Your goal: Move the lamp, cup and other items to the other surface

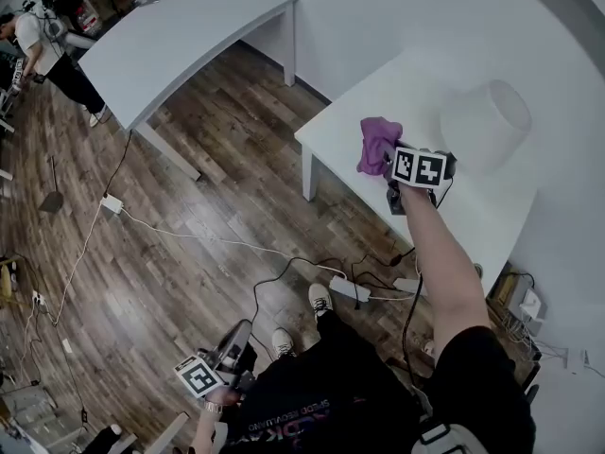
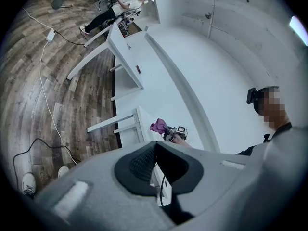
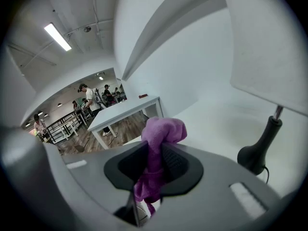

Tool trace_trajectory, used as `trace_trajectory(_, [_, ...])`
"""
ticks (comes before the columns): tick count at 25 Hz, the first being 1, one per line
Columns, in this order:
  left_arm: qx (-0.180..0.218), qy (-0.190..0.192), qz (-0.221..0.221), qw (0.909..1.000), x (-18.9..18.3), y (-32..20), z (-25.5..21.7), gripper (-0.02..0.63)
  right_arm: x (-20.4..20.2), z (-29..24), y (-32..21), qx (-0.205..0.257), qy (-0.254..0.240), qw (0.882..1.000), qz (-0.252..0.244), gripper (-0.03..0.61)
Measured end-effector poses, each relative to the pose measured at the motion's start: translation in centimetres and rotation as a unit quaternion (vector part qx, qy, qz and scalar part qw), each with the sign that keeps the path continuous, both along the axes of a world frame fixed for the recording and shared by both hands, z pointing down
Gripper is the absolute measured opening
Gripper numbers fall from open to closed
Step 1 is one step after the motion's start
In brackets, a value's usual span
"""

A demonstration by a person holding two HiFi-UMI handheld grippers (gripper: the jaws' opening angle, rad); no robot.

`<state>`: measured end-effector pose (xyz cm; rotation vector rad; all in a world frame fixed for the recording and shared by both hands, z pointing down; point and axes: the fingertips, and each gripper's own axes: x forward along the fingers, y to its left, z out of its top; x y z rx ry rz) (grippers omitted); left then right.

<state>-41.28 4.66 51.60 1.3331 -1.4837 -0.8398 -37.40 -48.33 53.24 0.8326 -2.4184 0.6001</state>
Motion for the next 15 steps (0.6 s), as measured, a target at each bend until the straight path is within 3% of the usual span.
trace_trajectory(15, [0.064, -0.012, 0.091, 0.9938, 0.7, 3.7, -2.7, -0.003, 8.9, -9.0, 11.2, 0.051, -0.053, 0.997, 0.033, 0.080])
